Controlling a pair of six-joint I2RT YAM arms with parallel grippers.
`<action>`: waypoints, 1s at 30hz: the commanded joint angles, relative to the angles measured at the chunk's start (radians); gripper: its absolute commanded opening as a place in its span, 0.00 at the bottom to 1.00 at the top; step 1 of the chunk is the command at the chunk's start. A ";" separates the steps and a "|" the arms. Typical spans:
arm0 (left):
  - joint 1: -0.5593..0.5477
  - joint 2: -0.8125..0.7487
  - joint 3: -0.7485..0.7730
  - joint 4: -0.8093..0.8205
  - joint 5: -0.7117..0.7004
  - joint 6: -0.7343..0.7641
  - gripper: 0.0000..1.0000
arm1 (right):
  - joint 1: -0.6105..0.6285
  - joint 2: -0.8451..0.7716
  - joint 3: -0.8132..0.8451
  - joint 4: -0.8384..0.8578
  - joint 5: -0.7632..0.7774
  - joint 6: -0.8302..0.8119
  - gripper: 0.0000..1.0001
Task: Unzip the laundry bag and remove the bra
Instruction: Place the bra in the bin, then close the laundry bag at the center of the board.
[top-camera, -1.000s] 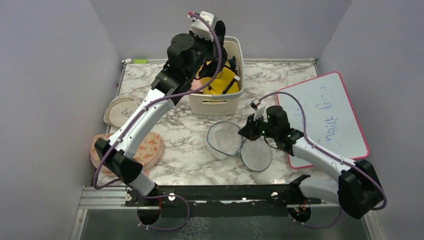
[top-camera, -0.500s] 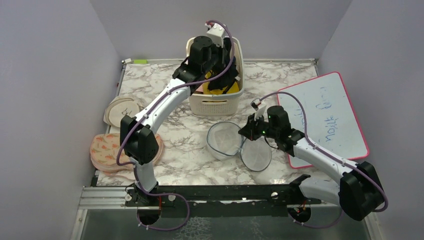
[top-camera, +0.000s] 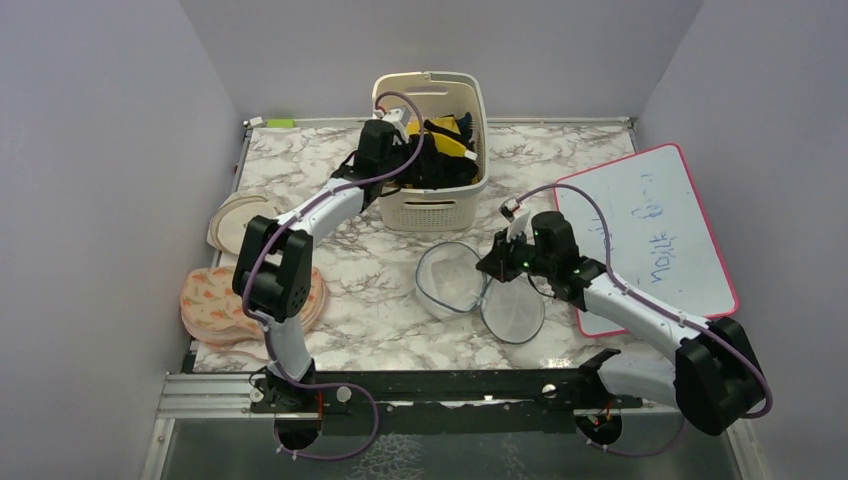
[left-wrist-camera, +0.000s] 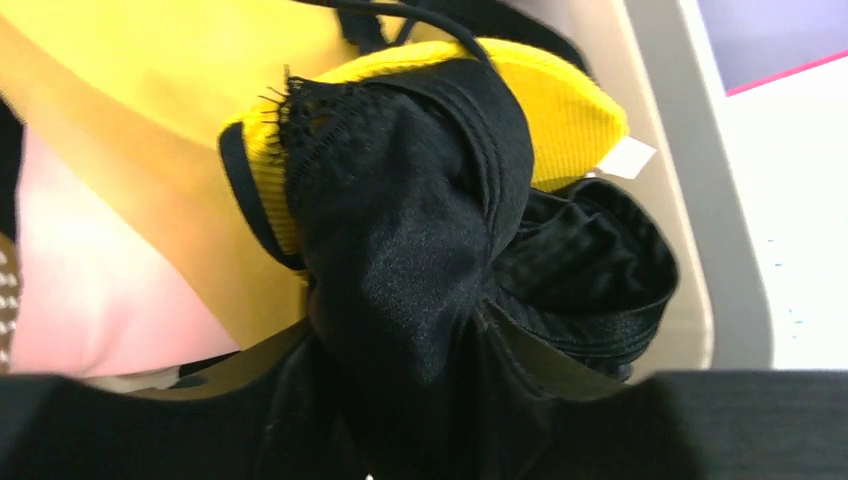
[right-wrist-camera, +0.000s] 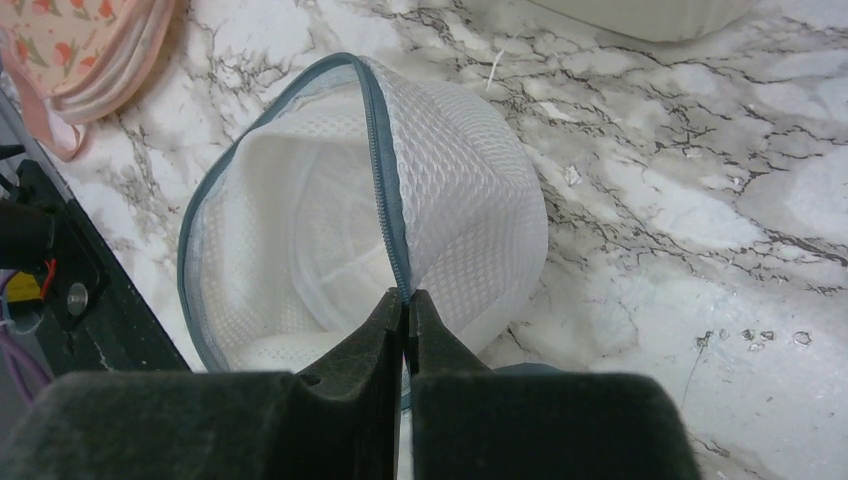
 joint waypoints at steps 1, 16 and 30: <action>-0.013 -0.073 0.001 0.082 0.075 -0.016 0.42 | -0.003 0.029 0.032 0.027 -0.029 -0.007 0.01; -0.013 -0.421 -0.132 -0.128 -0.110 0.201 0.99 | -0.004 0.042 0.106 -0.047 0.050 0.010 0.27; -0.120 -0.772 -0.511 -0.040 0.143 0.378 0.94 | -0.003 -0.216 0.301 -0.236 0.420 0.050 0.82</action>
